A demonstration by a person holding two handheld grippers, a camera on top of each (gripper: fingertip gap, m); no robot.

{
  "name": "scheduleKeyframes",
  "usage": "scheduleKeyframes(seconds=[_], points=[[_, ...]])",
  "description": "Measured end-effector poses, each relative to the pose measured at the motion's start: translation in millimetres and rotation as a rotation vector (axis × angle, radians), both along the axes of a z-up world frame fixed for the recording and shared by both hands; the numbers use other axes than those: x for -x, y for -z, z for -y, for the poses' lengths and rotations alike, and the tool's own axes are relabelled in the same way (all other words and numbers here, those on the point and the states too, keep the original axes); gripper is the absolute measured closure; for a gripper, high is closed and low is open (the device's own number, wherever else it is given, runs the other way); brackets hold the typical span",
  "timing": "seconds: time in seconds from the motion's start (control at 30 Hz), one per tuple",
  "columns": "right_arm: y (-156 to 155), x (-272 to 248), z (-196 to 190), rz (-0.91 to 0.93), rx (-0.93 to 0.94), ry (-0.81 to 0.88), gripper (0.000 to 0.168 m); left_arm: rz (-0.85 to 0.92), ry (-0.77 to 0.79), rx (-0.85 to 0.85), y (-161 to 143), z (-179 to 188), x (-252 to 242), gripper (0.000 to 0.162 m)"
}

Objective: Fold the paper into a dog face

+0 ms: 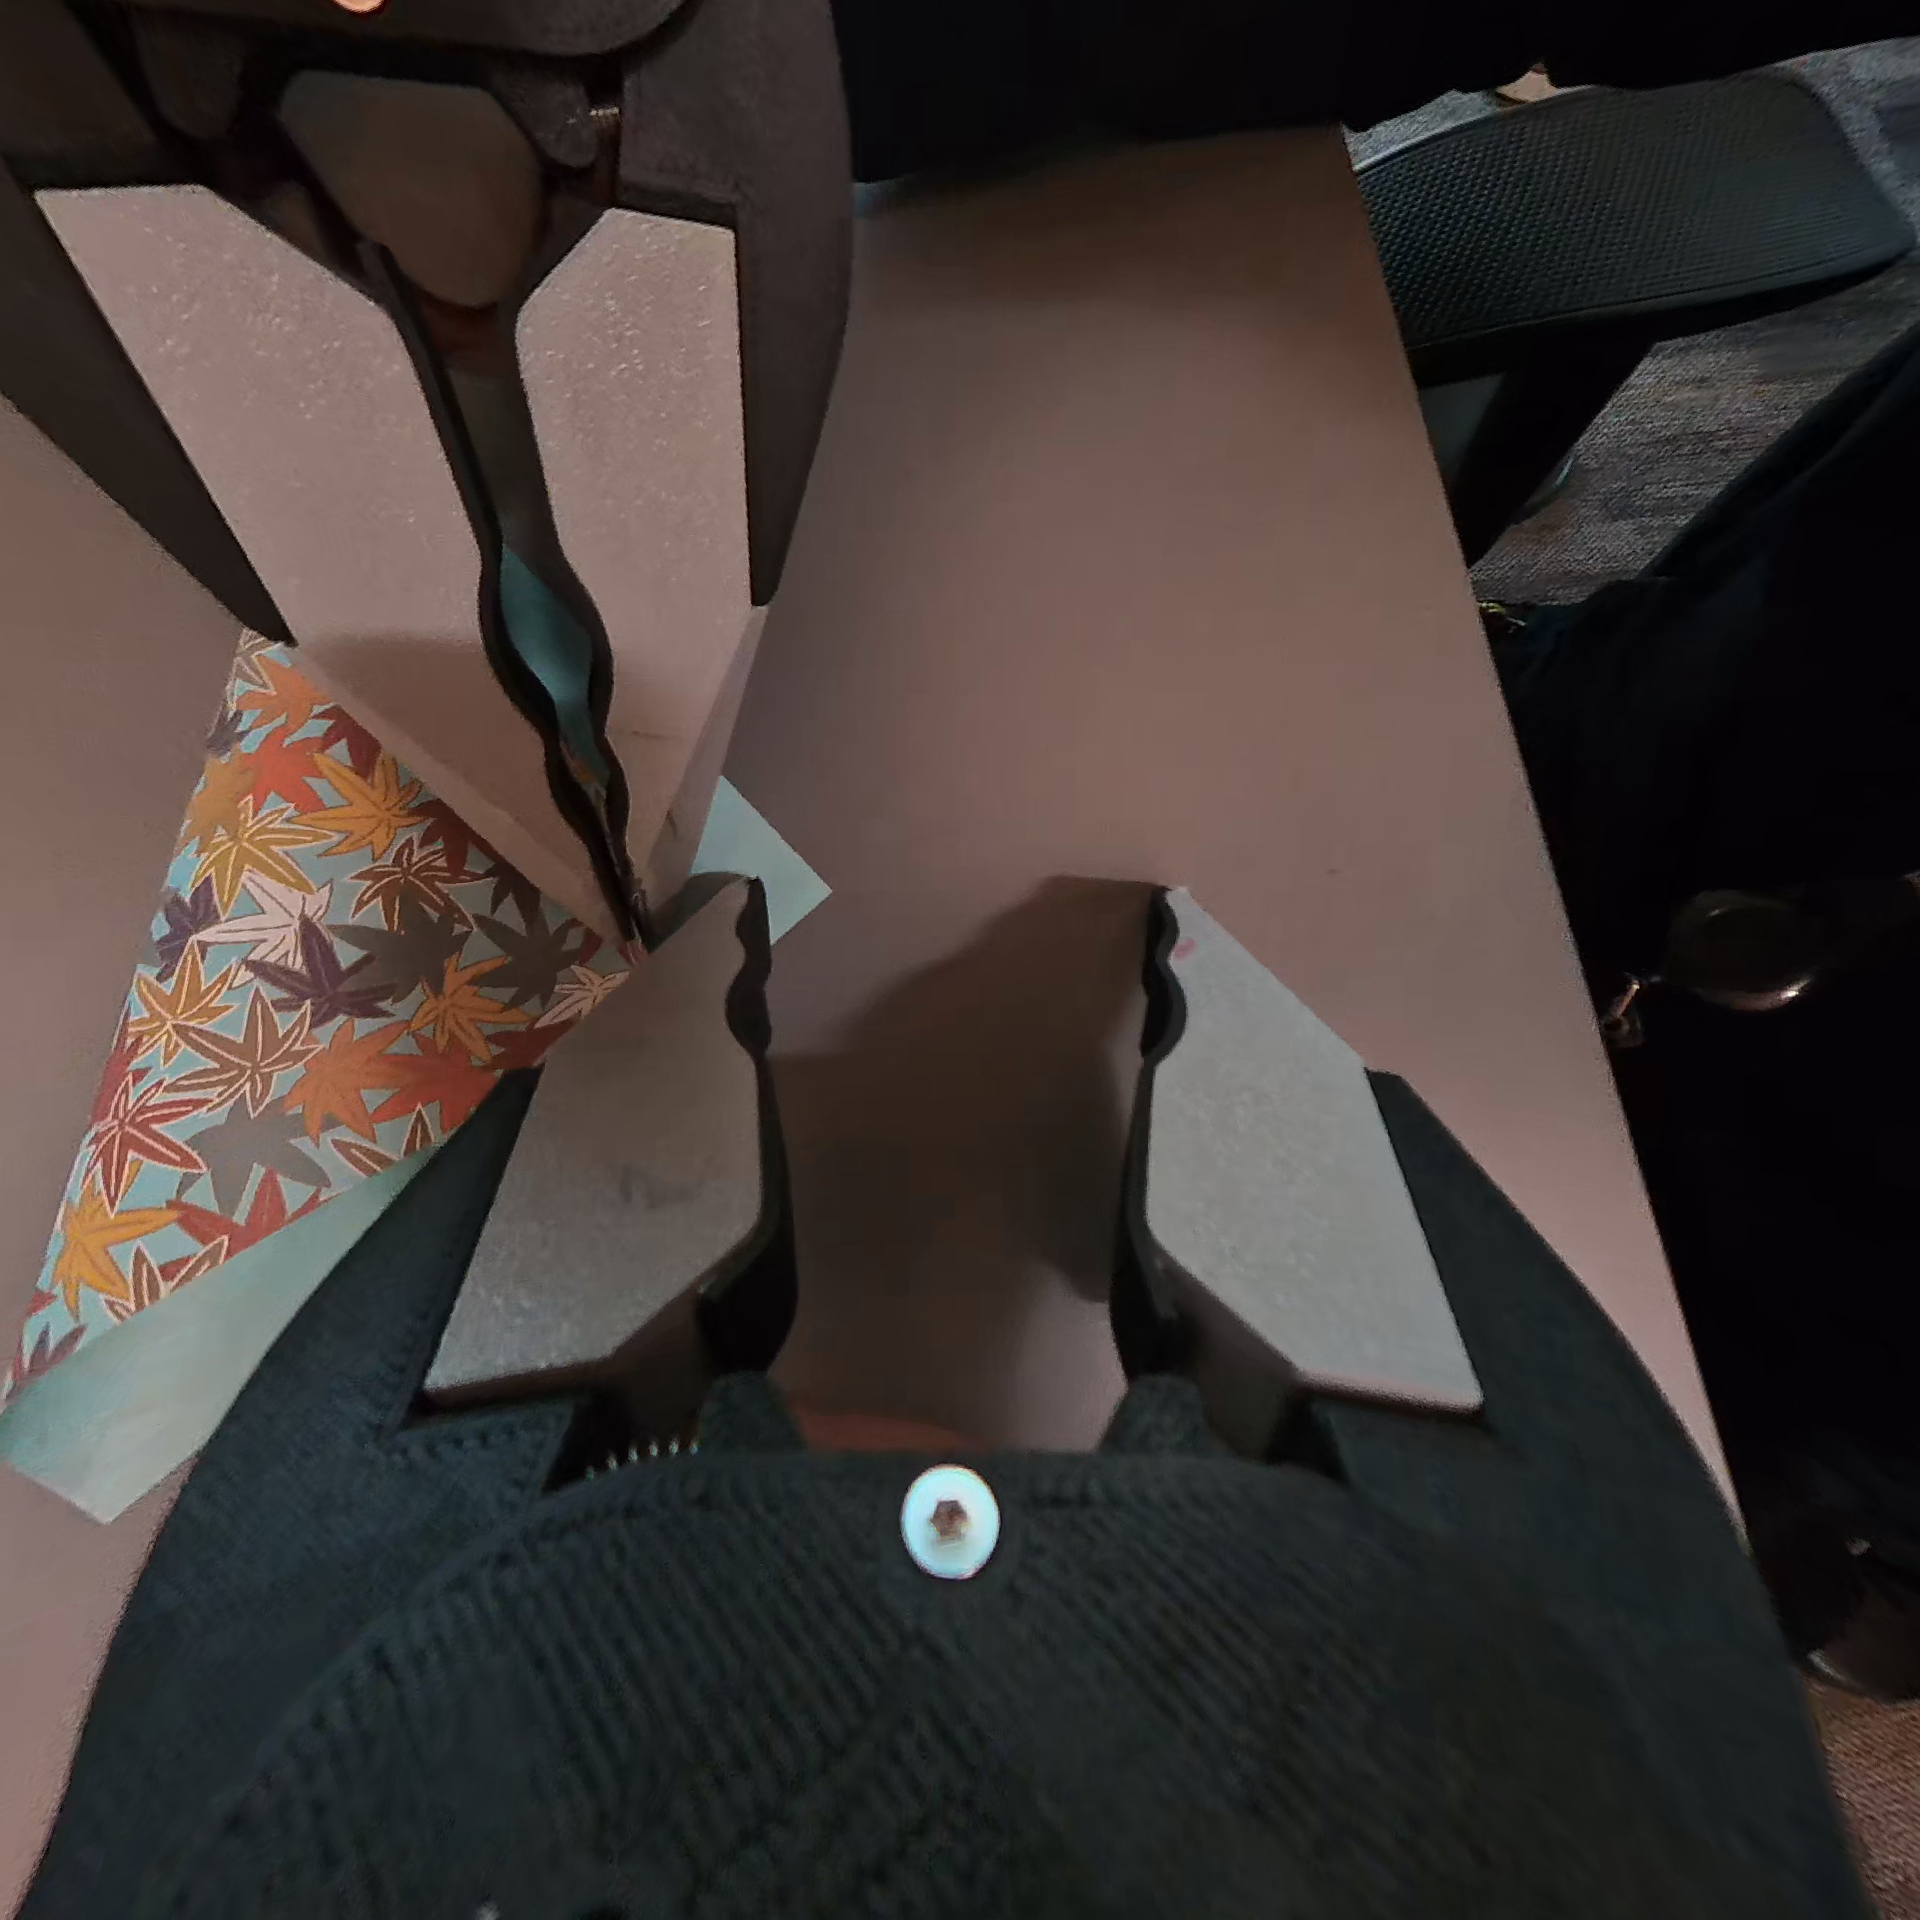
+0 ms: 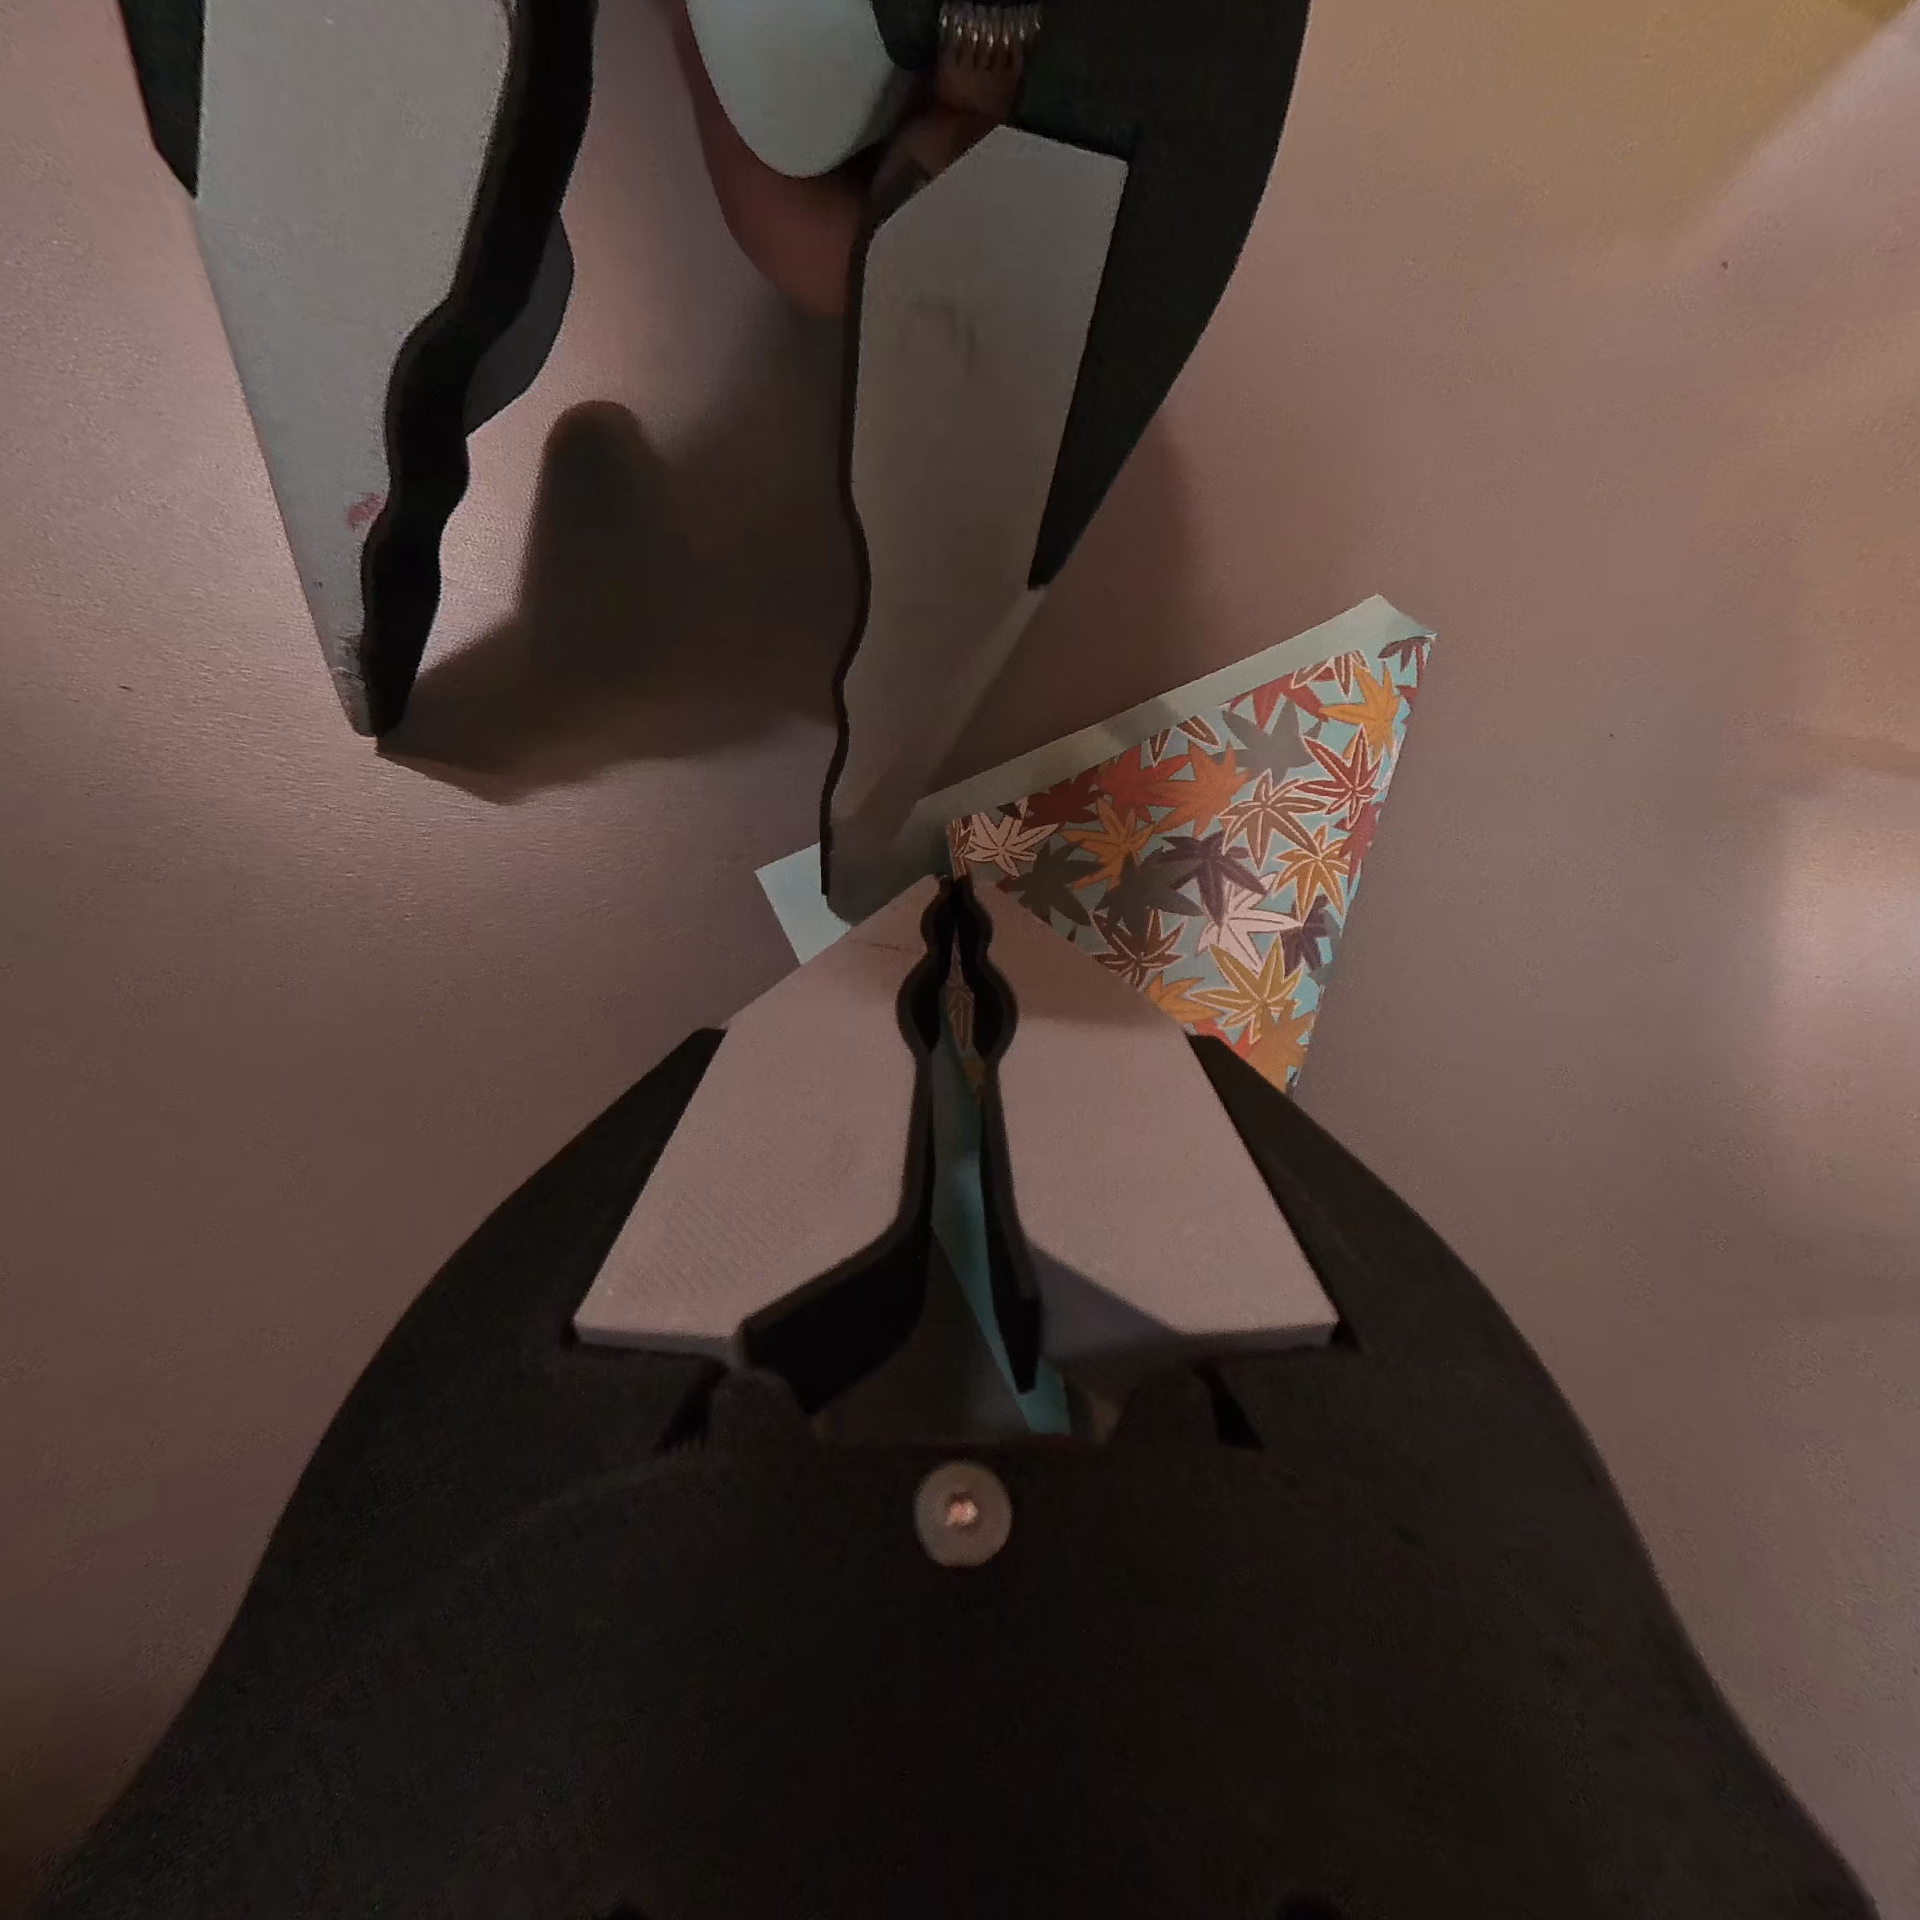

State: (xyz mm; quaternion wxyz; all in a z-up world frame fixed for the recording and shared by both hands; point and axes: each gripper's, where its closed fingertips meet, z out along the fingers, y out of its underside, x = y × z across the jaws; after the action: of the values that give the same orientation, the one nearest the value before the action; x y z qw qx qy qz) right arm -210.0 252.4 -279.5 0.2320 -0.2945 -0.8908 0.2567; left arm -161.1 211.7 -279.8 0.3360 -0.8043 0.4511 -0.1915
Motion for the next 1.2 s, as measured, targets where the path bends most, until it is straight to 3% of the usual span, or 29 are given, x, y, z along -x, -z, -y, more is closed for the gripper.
scheduleKeyframes(seconds=[1.2], points=[[-0.4, -12.7, 11.3, 0.030, -0.013, -0.077, 0.168, -0.015, 0.003, 0.002, -0.2, 3.9, 1.7, 0.094]])
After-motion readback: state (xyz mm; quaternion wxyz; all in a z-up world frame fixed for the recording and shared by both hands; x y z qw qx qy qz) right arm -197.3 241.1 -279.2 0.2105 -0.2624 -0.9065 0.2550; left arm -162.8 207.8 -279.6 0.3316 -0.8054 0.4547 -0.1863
